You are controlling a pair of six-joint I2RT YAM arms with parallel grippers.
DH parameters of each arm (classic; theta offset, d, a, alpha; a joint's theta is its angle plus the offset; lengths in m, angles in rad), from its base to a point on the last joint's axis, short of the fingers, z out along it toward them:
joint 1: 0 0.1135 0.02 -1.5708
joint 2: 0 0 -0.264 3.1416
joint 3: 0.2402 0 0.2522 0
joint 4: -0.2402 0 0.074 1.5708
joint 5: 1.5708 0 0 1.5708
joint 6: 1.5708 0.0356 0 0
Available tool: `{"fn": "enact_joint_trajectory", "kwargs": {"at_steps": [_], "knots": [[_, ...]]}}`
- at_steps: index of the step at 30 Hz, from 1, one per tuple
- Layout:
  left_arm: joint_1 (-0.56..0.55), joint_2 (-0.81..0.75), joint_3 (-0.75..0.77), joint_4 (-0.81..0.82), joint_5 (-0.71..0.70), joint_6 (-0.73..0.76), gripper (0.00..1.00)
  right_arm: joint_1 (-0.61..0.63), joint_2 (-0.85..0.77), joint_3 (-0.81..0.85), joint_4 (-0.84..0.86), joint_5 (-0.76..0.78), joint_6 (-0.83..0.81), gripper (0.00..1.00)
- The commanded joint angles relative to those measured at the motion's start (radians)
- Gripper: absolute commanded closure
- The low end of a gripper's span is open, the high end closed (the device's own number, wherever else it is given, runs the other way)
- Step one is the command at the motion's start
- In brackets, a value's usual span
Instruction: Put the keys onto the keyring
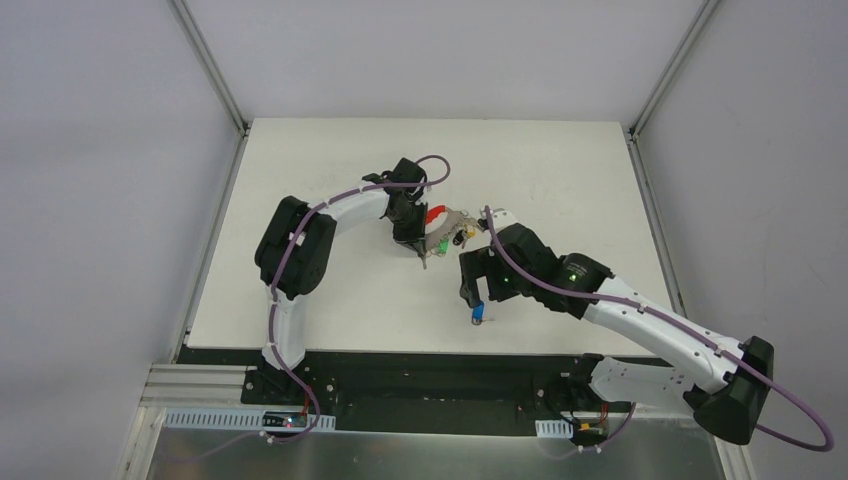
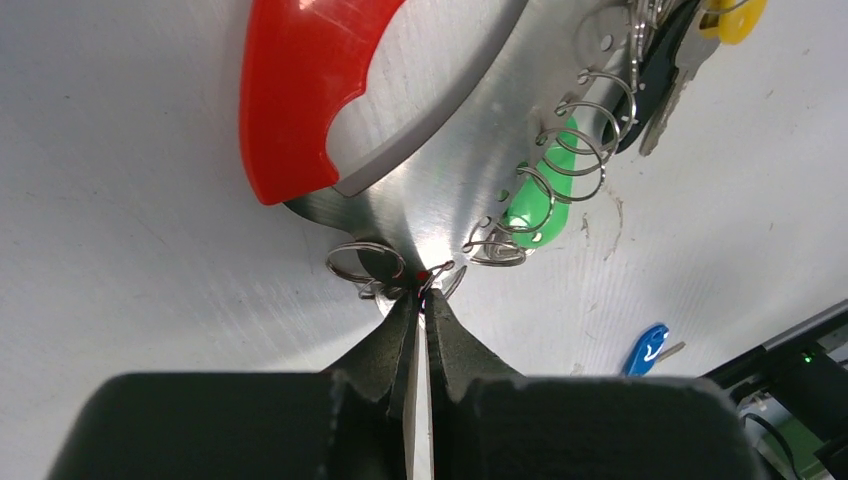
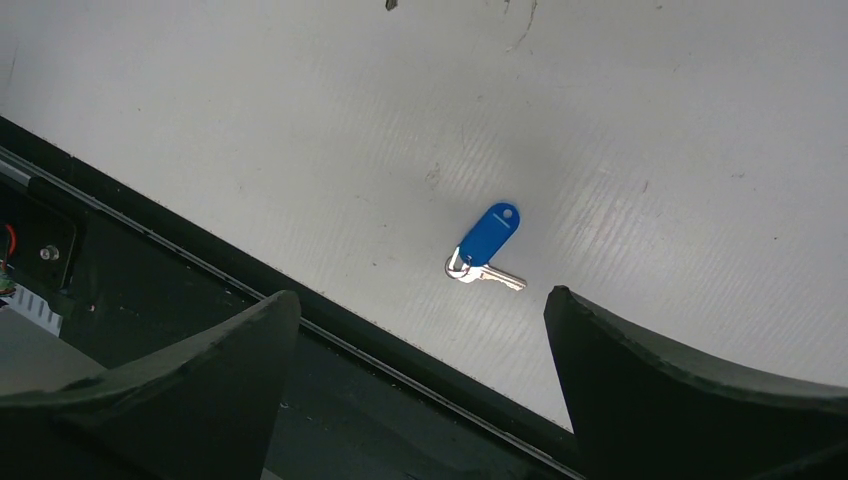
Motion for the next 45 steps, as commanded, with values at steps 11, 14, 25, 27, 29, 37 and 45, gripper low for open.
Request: {"fn": "enact_joint_trajectory", "kwargs": {"at_steps": [11,14,25,27,29,37,45], "knots": [[0.000,-0.212,-0.044,0.018,0.108,0.108,1.00,0.004,-0.039,0.022,-0.006,0.002,-0.030,0.04],[0.000,-0.256,-0.066,0.017,0.130,0.141,1.00,0.005,-0.037,0.027,0.003,-0.017,-0.038,0.05],[0.000,-0.424,-0.135,0.001,0.215,0.229,1.00,0.005,-0.015,0.079,0.042,-0.150,-0.112,0.08],[-0.002,-0.454,-0.145,0.001,0.234,0.238,1.00,0.005,-0.005,0.095,0.044,-0.191,-0.126,0.09],[-0.003,-0.485,-0.155,0.000,0.248,0.250,1.00,0.004,0.007,0.120,0.039,-0.197,-0.140,0.10],[-0.004,-0.624,-0.189,-0.003,0.297,0.295,1.00,0.005,0.059,0.223,0.034,-0.297,-0.188,0.19],[-0.004,-0.755,-0.209,-0.009,0.414,0.334,1.00,0.015,0.063,0.283,0.055,-0.424,-0.272,0.30]]}}
